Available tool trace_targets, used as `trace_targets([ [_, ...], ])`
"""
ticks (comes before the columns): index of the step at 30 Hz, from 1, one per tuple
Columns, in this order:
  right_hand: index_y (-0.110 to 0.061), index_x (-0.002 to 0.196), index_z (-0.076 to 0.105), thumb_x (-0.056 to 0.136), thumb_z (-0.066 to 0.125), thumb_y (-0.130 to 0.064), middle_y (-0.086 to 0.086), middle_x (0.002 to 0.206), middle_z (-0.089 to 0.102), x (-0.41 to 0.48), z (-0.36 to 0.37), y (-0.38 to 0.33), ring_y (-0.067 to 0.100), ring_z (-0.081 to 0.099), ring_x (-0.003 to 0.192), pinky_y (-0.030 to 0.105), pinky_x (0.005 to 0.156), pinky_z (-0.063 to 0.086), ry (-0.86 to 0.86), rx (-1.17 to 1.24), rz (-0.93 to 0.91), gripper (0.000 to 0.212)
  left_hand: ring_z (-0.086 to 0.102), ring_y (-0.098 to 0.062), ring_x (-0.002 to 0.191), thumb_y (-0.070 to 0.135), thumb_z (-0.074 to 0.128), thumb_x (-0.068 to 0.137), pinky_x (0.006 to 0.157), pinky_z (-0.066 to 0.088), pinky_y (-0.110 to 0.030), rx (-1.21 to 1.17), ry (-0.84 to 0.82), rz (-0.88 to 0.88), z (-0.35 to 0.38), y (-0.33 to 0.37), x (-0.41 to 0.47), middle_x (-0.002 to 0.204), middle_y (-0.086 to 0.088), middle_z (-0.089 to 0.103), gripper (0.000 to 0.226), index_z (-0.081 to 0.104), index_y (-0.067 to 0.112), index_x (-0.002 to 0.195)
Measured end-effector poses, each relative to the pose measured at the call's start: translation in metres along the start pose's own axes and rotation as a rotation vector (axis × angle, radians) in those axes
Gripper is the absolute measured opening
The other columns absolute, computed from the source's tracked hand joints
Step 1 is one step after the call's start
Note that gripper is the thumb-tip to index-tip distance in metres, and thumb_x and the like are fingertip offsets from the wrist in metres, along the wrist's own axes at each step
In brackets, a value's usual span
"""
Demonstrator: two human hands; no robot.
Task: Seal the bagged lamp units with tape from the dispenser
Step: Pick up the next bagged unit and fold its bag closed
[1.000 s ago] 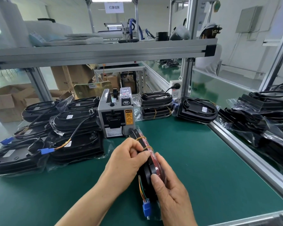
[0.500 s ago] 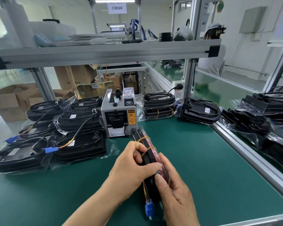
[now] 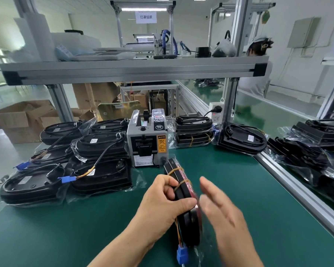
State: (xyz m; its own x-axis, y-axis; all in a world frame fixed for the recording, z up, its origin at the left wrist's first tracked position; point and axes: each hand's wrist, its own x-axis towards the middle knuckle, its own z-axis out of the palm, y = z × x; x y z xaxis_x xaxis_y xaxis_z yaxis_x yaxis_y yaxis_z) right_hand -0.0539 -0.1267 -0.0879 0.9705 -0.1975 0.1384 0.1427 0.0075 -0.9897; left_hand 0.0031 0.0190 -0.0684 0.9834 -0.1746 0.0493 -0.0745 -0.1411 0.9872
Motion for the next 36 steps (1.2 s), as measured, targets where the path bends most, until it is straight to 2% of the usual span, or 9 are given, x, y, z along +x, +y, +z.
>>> trace_targets([
  [5, -0.020, 0.140, 0.054, 0.089, 0.068, -0.034, -0.014, 0.136, 0.058, 0.058, 0.003, -0.029, -0.010, 0.057, 0.112, 0.002, 0.075, 0.045, -0.105, -0.163, 0.130, 0.054, 0.046, -0.003, 0.061, 0.042, 0.085, 0.048, 0.069, 0.050, -0.025, 0.027, -0.015, -0.024, -0.001, 0.002, -0.001, 0.073, 0.011, 0.046, 0.056, 0.059, 0.027, 0.095],
  [8, -0.011, 0.115, 0.066, 0.090, 0.069, -0.030, 0.000, 0.112, 0.068, 0.078, 0.016, -0.028, 0.010, 0.061, 0.098, 0.038, 0.092, 0.055, -0.233, -0.262, 0.192, 0.031, 0.046, -0.005, 0.063, 0.049, 0.083, 0.042, 0.070, 0.049, -0.027, 0.069, -0.019, -0.042, -0.001, 0.003, -0.001, 0.075, 0.009, 0.047, 0.063, 0.059, 0.028, 0.096],
  [10, -0.013, 0.098, 0.068, 0.087, 0.070, -0.031, 0.003, 0.091, 0.071, 0.085, 0.026, -0.025, 0.016, 0.063, 0.085, 0.049, 0.096, 0.053, -0.275, -0.227, 0.271, 0.020, 0.045, -0.007, 0.063, 0.052, 0.082, 0.038, 0.070, 0.048, -0.029, 0.103, -0.024, -0.042, -0.003, 0.003, -0.001, 0.074, 0.009, 0.048, 0.067, 0.059, 0.028, 0.096],
  [13, -0.021, 0.088, 0.068, 0.073, 0.065, -0.044, -0.001, 0.082, 0.069, 0.086, 0.031, -0.021, 0.015, 0.063, 0.077, 0.046, 0.089, 0.054, -0.274, -0.186, 0.287, 0.028, 0.049, -0.004, 0.062, 0.045, 0.084, 0.042, 0.067, 0.048, -0.018, 0.097, -0.162, -0.057, -0.018, 0.004, 0.004, 0.075, 0.012, 0.056, 0.063, 0.064, 0.027, 0.099],
  [15, -0.023, 0.086, 0.069, 0.070, 0.062, -0.047, -0.002, 0.081, 0.070, 0.086, 0.030, -0.017, 0.015, 0.062, 0.077, 0.047, 0.088, 0.053, -0.261, -0.201, 0.262, 0.030, 0.054, -0.005, 0.066, 0.034, 0.087, 0.056, 0.069, 0.049, -0.017, 0.012, -0.233, -0.071, -0.031, 0.004, 0.011, 0.074, 0.011, 0.064, 0.043, 0.073, 0.024, 0.095],
  [18, -0.029, 0.091, 0.070, 0.075, 0.060, -0.050, -0.001, 0.090, 0.075, 0.086, 0.029, -0.013, 0.020, 0.067, 0.087, 0.051, 0.096, 0.052, -0.250, -0.248, 0.245, 0.027, 0.055, -0.008, 0.060, 0.019, 0.077, 0.083, 0.060, 0.049, -0.019, -0.192, -0.034, -0.144, -0.041, -0.003, 0.029, 0.071, 0.002, 0.066, 0.003, 0.077, 0.016, 0.082],
  [26, -0.045, 0.100, 0.068, 0.091, 0.059, -0.047, -0.013, 0.099, 0.075, 0.087, 0.027, -0.009, 0.010, 0.068, 0.101, 0.040, 0.102, 0.048, -0.226, -0.291, 0.228, 0.012, 0.051, -0.004, 0.045, 0.019, 0.065, 0.095, 0.048, 0.045, -0.019, -0.560, 0.437, -0.426, -0.062, -0.011, 0.126, 0.057, 0.004, 0.064, 0.013, 0.069, 0.012, 0.084],
  [32, -0.040, 0.098, 0.067, 0.091, 0.058, -0.047, -0.016, 0.098, 0.074, 0.087, 0.026, -0.010, 0.006, 0.067, 0.100, 0.032, 0.100, 0.048, -0.225, -0.317, 0.218, 0.014, 0.052, -0.002, 0.041, 0.020, 0.065, 0.096, 0.048, 0.040, -0.018, -0.614, 0.484, -0.511, -0.064, -0.009, 0.167, 0.051, 0.005, 0.060, 0.018, 0.067, 0.010, 0.081],
  [36, -0.039, 0.097, 0.068, 0.092, 0.059, -0.043, -0.011, 0.099, 0.075, 0.088, 0.026, -0.010, 0.011, 0.068, 0.099, 0.034, 0.100, 0.049, -0.223, -0.314, 0.228, 0.012, 0.054, -0.002, 0.036, 0.018, 0.068, 0.094, 0.048, 0.039, -0.018, -0.594, 0.490, -0.541, -0.059, -0.005, 0.179, 0.065, 0.002, 0.064, 0.013, 0.069, 0.010, 0.104],
])
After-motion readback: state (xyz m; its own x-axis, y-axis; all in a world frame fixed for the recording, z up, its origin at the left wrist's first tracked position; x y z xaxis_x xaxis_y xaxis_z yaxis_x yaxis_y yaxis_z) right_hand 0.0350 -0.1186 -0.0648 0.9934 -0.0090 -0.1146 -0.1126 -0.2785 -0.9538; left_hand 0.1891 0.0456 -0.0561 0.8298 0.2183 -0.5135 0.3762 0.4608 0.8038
